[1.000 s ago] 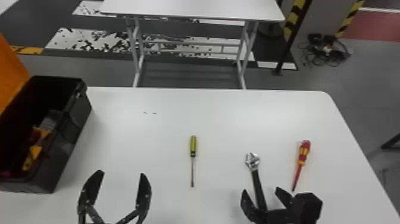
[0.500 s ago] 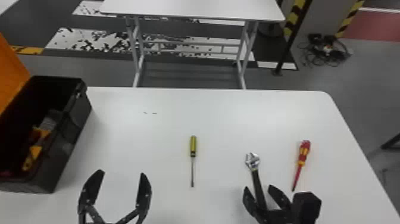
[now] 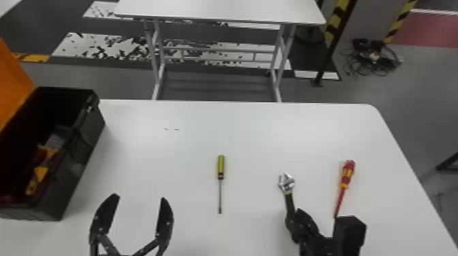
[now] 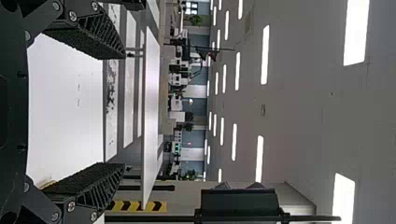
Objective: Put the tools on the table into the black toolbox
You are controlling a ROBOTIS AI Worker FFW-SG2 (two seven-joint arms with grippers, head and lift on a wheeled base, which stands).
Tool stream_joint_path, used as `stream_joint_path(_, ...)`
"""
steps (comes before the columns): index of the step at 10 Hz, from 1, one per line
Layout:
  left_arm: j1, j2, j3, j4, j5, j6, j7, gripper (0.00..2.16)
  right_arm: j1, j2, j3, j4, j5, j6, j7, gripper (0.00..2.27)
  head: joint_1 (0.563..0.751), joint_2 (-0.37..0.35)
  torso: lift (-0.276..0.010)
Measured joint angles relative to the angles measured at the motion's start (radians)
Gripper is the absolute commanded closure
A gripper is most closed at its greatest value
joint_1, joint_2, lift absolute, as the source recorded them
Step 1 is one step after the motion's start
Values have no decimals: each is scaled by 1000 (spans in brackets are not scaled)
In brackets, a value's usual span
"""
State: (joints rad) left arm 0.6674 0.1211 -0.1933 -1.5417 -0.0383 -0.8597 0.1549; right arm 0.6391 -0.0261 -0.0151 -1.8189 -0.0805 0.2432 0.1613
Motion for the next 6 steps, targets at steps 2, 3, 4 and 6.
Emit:
stream_joint_path(2,2,0,0,-5,-1,0,0,188,0,0,0,-9,18,4,-3,2250,695,-64,-75)
stream_joint_path(3,3,0,-1,-8,-1,0,0,188,3,0,1,-13,25,-16,0,2250,695,-64,-75)
stream_joint_path(4,3,0,-1,-14,-2,0,0,188,7,0,2,-25,27,-44,-1,2250,695,-63,-75)
stream_joint_path(6,7,0,-2,-44,2,10,-7,184,25,0,4,-69,27,-73,0,2250,695,-62,-75)
